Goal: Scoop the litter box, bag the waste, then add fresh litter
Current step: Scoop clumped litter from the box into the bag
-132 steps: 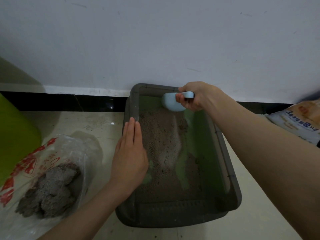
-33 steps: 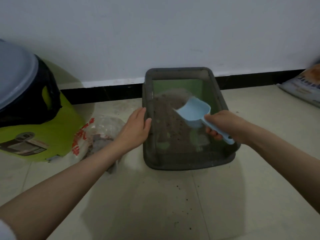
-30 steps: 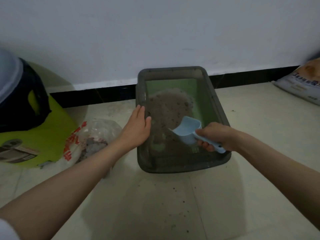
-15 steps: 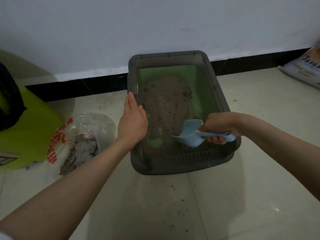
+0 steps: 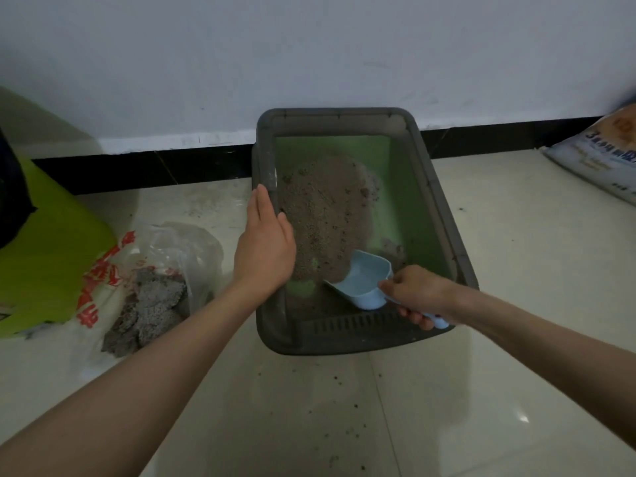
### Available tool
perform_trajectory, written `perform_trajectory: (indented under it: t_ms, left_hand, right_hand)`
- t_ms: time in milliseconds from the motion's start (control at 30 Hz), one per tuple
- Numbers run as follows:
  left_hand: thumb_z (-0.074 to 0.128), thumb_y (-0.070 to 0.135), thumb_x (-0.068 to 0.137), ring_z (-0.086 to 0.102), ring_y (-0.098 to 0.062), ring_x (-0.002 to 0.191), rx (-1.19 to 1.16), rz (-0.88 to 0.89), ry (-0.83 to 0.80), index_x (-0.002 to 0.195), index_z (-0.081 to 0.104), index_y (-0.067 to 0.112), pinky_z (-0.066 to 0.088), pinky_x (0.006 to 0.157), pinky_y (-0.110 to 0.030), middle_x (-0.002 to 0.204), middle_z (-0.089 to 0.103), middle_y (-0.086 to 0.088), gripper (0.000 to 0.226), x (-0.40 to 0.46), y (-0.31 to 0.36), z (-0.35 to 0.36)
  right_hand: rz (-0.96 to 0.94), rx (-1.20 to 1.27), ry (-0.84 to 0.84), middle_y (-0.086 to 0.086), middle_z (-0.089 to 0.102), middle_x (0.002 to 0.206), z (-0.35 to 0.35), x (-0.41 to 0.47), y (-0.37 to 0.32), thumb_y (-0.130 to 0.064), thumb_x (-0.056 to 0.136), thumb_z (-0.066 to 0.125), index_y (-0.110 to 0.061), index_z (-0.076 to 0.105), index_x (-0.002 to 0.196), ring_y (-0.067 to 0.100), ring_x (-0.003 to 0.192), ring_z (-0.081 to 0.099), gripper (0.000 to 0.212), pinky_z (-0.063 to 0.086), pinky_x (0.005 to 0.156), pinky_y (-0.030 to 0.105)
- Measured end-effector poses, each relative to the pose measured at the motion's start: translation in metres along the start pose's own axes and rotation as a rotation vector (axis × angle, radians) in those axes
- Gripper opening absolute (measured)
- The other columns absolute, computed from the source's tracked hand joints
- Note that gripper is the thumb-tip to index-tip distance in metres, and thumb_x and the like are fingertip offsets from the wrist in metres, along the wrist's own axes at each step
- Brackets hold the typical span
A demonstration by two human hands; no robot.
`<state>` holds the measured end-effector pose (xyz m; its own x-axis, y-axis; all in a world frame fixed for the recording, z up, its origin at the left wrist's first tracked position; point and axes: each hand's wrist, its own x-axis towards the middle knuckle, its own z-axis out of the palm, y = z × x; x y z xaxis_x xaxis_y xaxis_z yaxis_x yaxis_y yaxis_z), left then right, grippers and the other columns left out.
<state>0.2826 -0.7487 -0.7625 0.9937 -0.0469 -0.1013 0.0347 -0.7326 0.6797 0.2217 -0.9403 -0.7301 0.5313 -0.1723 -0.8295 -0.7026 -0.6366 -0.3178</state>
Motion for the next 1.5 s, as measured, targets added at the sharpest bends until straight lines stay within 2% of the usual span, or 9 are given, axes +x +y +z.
perform_trajectory:
  t_ms: [200, 300, 567, 700, 767, 833, 1000, 1267, 1500]
  left_hand:
    - [0.023, 0.030, 0.100, 0.030, -0.025, 0.136, -0.004, -0.021, 0.001, 0.148, -0.002, 0.015, 0.034, 0.103, -0.036, 0.157, 0.005, -0.004, 0.056, 0.000, 0.003, -0.002]
    - [0.024, 0.030, 0.100, 0.029, -0.023, 0.136, -0.002, -0.033, 0.005, 0.148, -0.002, 0.016, 0.033, 0.104, -0.033, 0.157, 0.003, -0.002, 0.056, 0.000, 0.003, -0.003]
    - [0.025, 0.029, 0.100, 0.027, -0.016, 0.137, -0.065, -0.016, 0.016, 0.148, -0.003, 0.018, 0.028, 0.100, -0.022, 0.157, 0.001, 0.002, 0.057, 0.002, 0.000, 0.001]
    - [0.025, 0.029, 0.099, 0.031, -0.015, 0.134, -0.089, 0.001, 0.011, 0.148, -0.003, 0.019, 0.028, 0.096, -0.019, 0.157, 0.002, 0.003, 0.057, 0.001, -0.001, 0.001]
    - [0.025, 0.029, 0.099, 0.030, -0.015, 0.134, -0.084, 0.002, 0.012, 0.148, -0.004, 0.019, 0.024, 0.094, -0.017, 0.157, 0.002, 0.004, 0.057, 0.001, -0.002, 0.001]
    - [0.025, 0.029, 0.099, 0.030, -0.014, 0.133, -0.079, 0.005, 0.013, 0.148, -0.004, 0.019, 0.023, 0.093, -0.016, 0.157, 0.001, 0.004, 0.057, 0.000, -0.002, 0.001]
    - [0.025, 0.030, 0.098, 0.032, -0.010, 0.130, -0.087, 0.021, 0.013, 0.147, -0.006, 0.021, 0.025, 0.091, -0.014, 0.156, -0.001, 0.007, 0.058, -0.001, -0.001, 0.001]
    - [0.024, 0.031, 0.098, 0.032, -0.009, 0.128, -0.093, 0.028, 0.011, 0.148, -0.004, 0.022, 0.029, 0.092, -0.016, 0.156, 0.001, 0.008, 0.058, -0.001, -0.001, 0.001]
    - [0.025, 0.030, 0.098, 0.031, -0.010, 0.129, -0.096, 0.030, 0.023, 0.148, -0.002, 0.021, 0.026, 0.092, -0.016, 0.156, 0.003, 0.007, 0.057, -0.001, 0.000, 0.001]
  right_hand:
    - [-0.035, 0.358, 0.023, 0.008, 0.040, 0.057, 0.021, 0.033, -0.029, -0.026, 0.102, 0.035, -0.001, 0.043, 0.094, 0.010, 0.023, 0.034, 0.027, 0.026, 0.030, 0.012]
    - [-0.049, 0.474, -0.004, 0.007, 0.041, 0.062, 0.029, 0.062, -0.048, -0.028, 0.101, 0.036, -0.002, 0.041, 0.117, 0.013, 0.038, 0.039, 0.031, 0.032, 0.034, 0.018]
    - [-0.032, 0.843, -0.024, 0.006, 0.047, 0.069, 0.060, 0.116, -0.104, -0.028, 0.099, 0.037, -0.009, 0.049, 0.102, 0.016, 0.055, 0.040, 0.023, 0.034, 0.047, 0.028]
    - [-0.057, 1.015, 0.011, 0.017, 0.064, 0.109, 0.068, 0.127, -0.127, -0.017, 0.097, 0.039, -0.002, 0.055, 0.119, 0.026, 0.087, 0.060, 0.031, 0.052, 0.087, 0.040]
    - [-0.091, 1.006, 0.049, 0.013, 0.063, 0.102, 0.073, 0.131, -0.127, -0.018, 0.097, 0.039, -0.002, 0.056, 0.118, 0.017, 0.074, 0.056, 0.032, 0.052, 0.069, 0.022]
    - [-0.108, 0.963, 0.146, 0.009, 0.057, 0.088, 0.078, 0.138, -0.122, -0.020, 0.097, 0.041, -0.002, 0.060, 0.112, 0.012, 0.060, 0.047, 0.030, 0.042, 0.051, 0.020]
    - [-0.137, 1.019, 0.326, 0.004, 0.052, 0.060, 0.083, 0.153, -0.113, -0.029, 0.093, 0.051, -0.010, 0.055, 0.067, 0.016, 0.054, 0.047, 0.033, 0.037, 0.053, 0.028]
    - [-0.170, 0.934, 0.453, 0.007, 0.049, 0.061, 0.070, 0.159, -0.093, -0.029, 0.091, 0.053, -0.015, 0.049, 0.062, 0.022, 0.062, 0.047, 0.032, 0.037, 0.060, 0.035]
    - [-0.331, 0.859, 0.372, 0.007, 0.045, 0.054, 0.043, 0.153, -0.088, -0.019, 0.091, 0.052, -0.013, 0.050, 0.062, 0.013, 0.041, 0.039, 0.029, 0.030, 0.036, 0.017]
